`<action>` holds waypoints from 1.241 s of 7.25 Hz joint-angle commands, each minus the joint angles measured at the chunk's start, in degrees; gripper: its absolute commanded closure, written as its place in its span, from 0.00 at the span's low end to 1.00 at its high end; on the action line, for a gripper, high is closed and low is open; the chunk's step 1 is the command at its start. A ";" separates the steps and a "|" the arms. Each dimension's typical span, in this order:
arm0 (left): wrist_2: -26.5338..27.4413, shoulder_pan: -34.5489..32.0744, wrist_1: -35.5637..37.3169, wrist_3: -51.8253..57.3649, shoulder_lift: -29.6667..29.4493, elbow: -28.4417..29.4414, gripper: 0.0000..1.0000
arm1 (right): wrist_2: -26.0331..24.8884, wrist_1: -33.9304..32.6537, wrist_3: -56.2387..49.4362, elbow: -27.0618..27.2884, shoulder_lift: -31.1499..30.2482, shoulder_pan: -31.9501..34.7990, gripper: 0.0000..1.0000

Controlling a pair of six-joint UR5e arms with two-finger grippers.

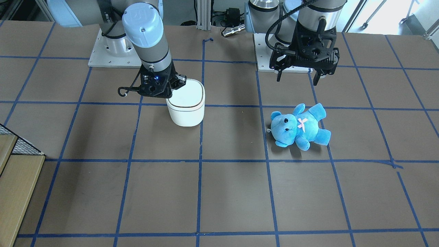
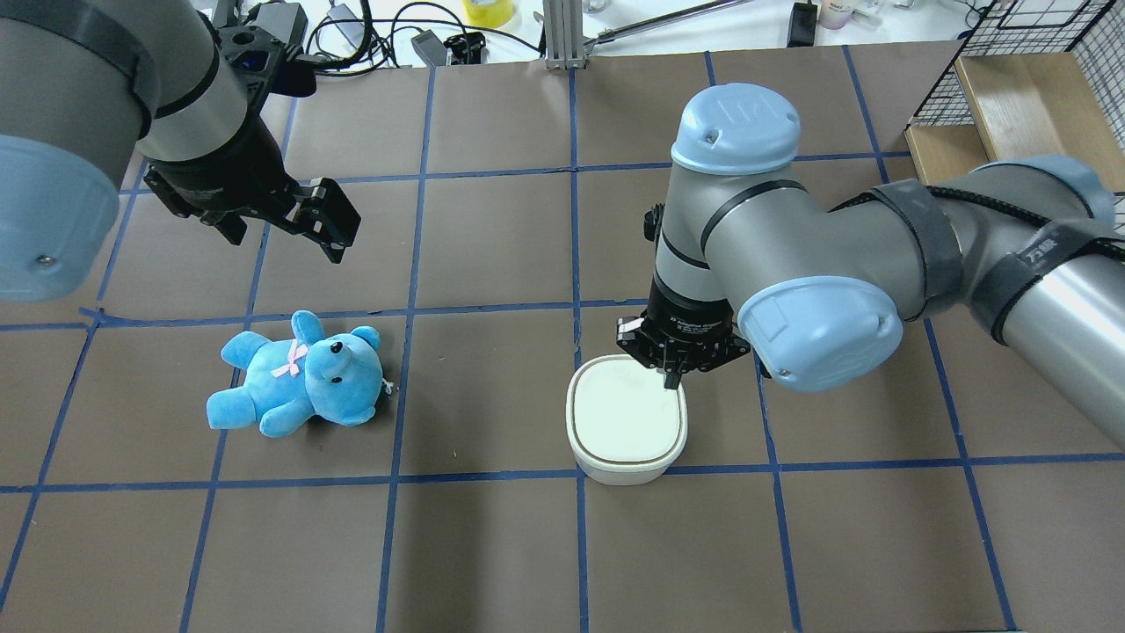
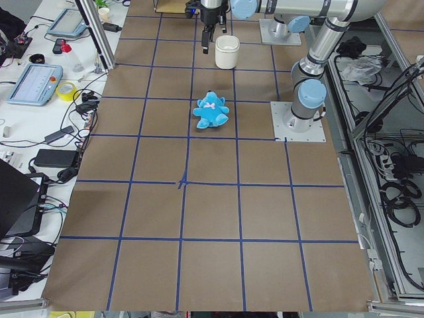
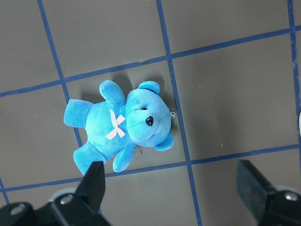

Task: Open trash can with right arm
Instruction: 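Press the lid's near edge with the right gripper to tip it open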

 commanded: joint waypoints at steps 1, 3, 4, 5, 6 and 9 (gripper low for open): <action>0.00 0.00 0.00 0.00 0.00 0.00 0.00 | 0.08 0.49 0.12 0.23 0.10 0.00 1.00; 0.00 0.00 0.00 0.00 0.00 0.00 0.00 | 0.09 -0.12 0.04 1.80 0.71 0.18 1.00; 0.00 0.00 0.00 0.00 0.00 0.00 0.00 | 0.26 -0.13 0.04 2.25 0.72 0.18 1.00; 0.00 0.00 0.00 0.00 0.00 0.00 0.00 | 0.26 -0.13 0.04 2.25 0.72 0.18 1.00; 0.00 0.00 0.00 0.00 0.00 0.00 0.00 | 0.26 -0.13 0.04 2.25 0.89 0.18 1.00; 0.00 0.00 0.00 0.00 0.00 0.00 0.00 | 1.67 -0.04 -0.05 2.43 0.89 0.18 1.00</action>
